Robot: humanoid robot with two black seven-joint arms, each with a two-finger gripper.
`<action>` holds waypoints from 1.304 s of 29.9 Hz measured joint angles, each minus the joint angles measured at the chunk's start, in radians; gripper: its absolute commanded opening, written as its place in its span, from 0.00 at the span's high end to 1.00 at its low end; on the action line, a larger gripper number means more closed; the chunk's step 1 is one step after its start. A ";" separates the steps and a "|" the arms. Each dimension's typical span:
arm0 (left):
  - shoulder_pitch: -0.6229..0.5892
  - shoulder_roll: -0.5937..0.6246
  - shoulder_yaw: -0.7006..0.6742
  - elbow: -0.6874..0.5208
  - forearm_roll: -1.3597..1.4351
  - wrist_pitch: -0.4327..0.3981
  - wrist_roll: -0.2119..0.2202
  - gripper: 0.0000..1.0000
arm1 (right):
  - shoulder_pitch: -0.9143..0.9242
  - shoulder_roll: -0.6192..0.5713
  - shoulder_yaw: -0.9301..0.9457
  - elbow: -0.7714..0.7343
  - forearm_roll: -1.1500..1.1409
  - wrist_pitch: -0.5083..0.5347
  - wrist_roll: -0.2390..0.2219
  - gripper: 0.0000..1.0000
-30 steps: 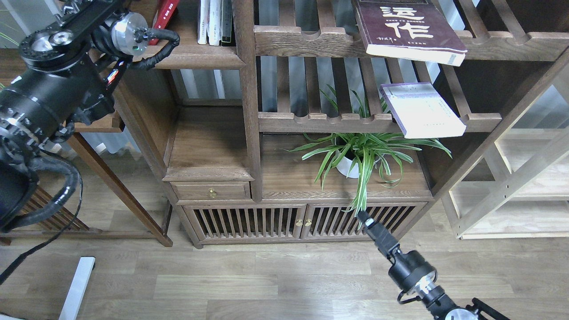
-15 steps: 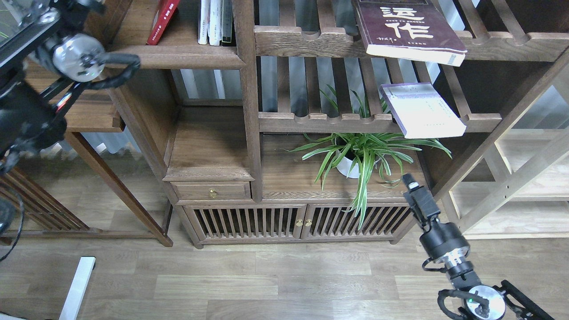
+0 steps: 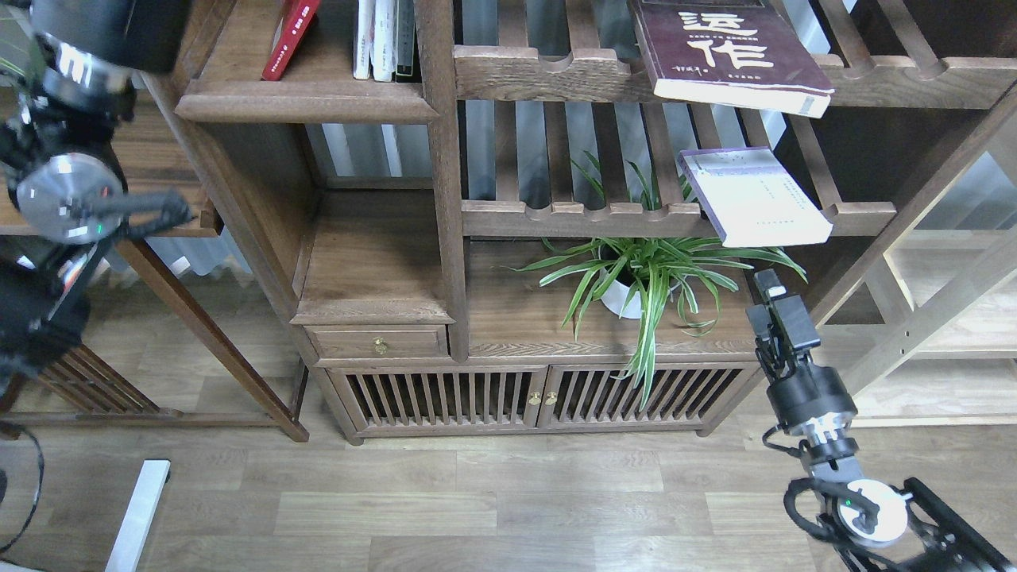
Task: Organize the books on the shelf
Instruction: 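Withdraw the left gripper and raise the right gripper toward the white book, then grasp the white book's bottom edge with the right gripper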
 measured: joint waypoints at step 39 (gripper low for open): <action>0.532 -0.302 0.101 -0.078 -0.008 -0.028 0.353 0.03 | 0.307 0.099 0.036 -0.308 0.116 -0.228 -0.004 0.03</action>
